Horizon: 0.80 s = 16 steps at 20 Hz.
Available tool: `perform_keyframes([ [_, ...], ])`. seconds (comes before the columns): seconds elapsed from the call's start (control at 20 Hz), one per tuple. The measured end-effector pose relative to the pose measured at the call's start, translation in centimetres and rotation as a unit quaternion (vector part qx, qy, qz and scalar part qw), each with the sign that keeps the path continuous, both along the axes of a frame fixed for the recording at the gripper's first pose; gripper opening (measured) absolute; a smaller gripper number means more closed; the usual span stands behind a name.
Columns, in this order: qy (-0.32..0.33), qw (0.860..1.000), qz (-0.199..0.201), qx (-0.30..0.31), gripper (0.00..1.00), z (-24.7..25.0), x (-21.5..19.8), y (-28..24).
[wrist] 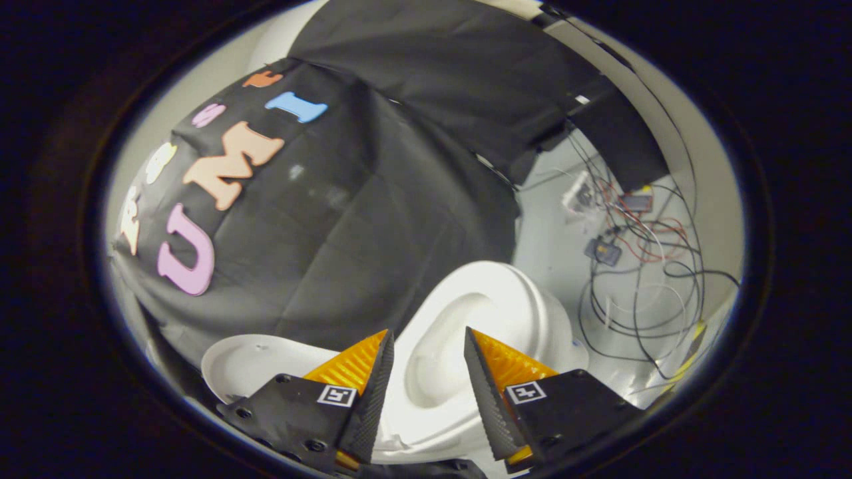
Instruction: Open the toilet lid.
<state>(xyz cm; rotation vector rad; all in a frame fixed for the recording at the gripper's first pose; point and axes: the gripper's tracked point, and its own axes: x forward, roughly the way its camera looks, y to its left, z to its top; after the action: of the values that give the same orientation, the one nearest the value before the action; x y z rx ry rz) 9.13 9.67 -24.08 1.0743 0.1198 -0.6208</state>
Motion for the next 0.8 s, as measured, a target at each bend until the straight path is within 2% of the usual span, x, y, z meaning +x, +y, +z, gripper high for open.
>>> perform_keyframes([
  [0.15, 0.081, 0.995, -0.01, 0.053, 0.55, -5.9, -1.0, 0.9],
  [0.25, 0.091, 0.993, -0.004, 0.074, 0.5, -7.4, -1.0, 1.8],
  [0.35, 0.104, 0.991, 0.001, 0.089, 0.3, -8.3, -0.9, 2.2],
  [0.6, 0.137, 0.985, 0.005, 0.104, 0.3, -10.5, -1.4, 2.3],
  [0.8, 0.103, 0.988, -0.006, 0.112, 0.3, -9.7, -1.3, 2.0],
])
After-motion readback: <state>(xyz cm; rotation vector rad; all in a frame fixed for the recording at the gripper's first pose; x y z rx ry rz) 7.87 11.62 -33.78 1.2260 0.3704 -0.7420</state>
